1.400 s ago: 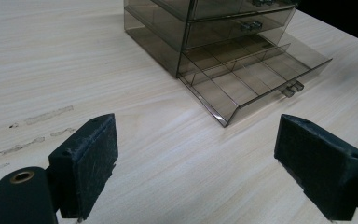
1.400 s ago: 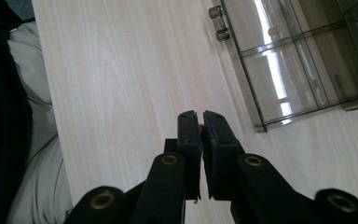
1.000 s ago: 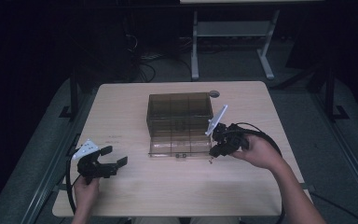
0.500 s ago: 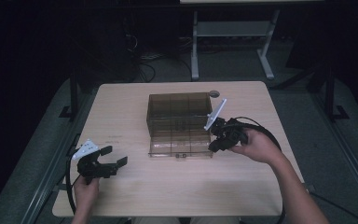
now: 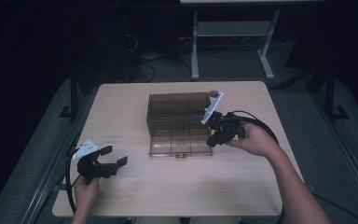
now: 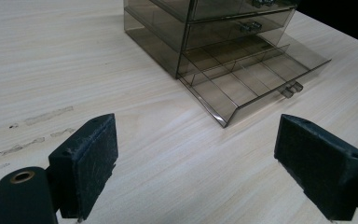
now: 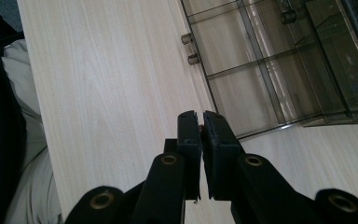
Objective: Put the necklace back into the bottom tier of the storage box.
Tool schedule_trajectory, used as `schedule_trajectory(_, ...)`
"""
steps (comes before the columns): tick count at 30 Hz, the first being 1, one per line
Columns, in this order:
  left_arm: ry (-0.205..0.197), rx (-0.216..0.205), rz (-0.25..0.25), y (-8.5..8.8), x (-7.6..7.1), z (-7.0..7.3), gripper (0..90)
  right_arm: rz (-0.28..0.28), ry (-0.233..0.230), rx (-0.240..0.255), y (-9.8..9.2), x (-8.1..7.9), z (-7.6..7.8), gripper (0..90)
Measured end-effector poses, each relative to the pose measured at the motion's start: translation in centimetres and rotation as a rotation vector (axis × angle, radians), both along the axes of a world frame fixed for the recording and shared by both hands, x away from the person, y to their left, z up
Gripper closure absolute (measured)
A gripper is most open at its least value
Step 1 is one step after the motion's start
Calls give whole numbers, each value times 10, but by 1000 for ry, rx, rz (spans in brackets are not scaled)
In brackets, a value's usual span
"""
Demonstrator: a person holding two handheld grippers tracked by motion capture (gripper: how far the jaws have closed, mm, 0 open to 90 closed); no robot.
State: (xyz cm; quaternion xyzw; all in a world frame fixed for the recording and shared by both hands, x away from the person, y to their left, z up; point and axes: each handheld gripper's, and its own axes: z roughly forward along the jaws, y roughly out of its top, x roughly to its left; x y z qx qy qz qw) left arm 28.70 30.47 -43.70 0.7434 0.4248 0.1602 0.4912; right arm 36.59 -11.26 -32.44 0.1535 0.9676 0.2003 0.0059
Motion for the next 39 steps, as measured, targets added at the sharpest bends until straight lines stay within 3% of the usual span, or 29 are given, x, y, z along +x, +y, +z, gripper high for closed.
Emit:
schedule_trajectory(28, 1, 3, -4, 1, 0, 0, 129, -13, 8, -17, 15, 27, -1, 852)
schedule_trajectory(39, 3, -4, -1, 1, 1, 0, 129, -19, 8, -39, 23, 42, -13, 852)
